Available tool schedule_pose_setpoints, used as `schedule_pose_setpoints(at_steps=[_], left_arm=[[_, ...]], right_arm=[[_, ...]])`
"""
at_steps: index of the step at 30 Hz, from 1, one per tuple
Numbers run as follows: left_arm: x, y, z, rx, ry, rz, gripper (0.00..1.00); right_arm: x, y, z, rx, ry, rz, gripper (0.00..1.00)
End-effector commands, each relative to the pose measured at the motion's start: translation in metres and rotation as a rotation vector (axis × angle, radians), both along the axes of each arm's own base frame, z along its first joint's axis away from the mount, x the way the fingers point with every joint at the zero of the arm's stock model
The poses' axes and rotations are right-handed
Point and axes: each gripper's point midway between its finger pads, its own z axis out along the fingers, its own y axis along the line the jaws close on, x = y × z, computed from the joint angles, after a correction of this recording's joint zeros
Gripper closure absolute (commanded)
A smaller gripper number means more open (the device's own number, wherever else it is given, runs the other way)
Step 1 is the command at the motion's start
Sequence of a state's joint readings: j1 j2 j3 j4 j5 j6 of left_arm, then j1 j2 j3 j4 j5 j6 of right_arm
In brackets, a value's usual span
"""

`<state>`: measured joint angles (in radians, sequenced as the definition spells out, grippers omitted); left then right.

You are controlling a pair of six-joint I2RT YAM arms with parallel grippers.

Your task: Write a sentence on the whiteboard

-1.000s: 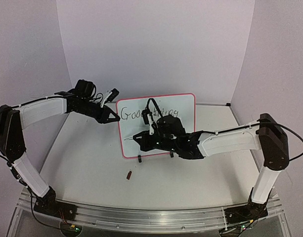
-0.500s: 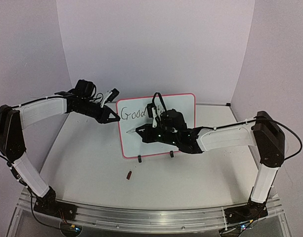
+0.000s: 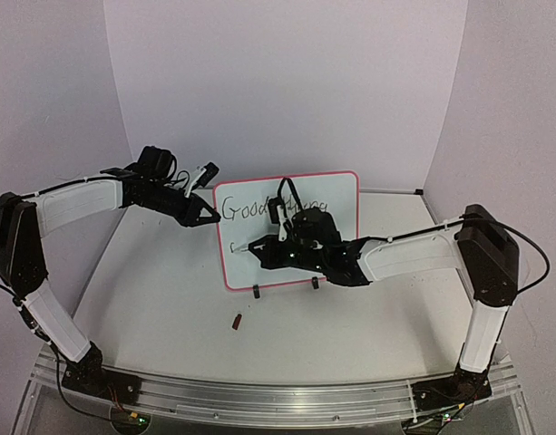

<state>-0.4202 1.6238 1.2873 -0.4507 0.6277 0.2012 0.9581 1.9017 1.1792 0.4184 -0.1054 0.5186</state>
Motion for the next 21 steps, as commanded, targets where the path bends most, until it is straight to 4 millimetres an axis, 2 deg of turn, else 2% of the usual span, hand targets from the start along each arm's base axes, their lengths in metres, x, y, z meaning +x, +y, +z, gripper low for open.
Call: schedule_pose_setpoints(at_steps=[1, 7, 11, 14, 21], left_arm=[[0.0, -0.005, -0.02, 0.064, 0.007, 0.001, 1.0], [-0.001, -0.005, -0.022, 0.067, 0.009, -0.001, 1.0], [-0.001, -0.005, -0.021, 0.068, 0.007, 0.001, 1.0], [-0.001, -0.005, -0.022, 0.069, 0.008, 0.001, 1.0], [-0.001, -0.005, -0.023, 0.073, 0.008, 0.002, 1.0]], right_arm=[[0.003, -0.003, -0.026, -0.028, 0.039, -0.016, 1.0], [0.001, -0.002, -0.04, -0.046, 0.064, -0.008, 1.0], [0.002, -0.001, -0.041, -0.047, 0.065, -0.01, 1.0], [0.003, -0.002, -0.032, -0.031, 0.055, -0.016, 1.0], [0.005, -0.007, 0.003, 0.043, 0.005, -0.047, 1.0]])
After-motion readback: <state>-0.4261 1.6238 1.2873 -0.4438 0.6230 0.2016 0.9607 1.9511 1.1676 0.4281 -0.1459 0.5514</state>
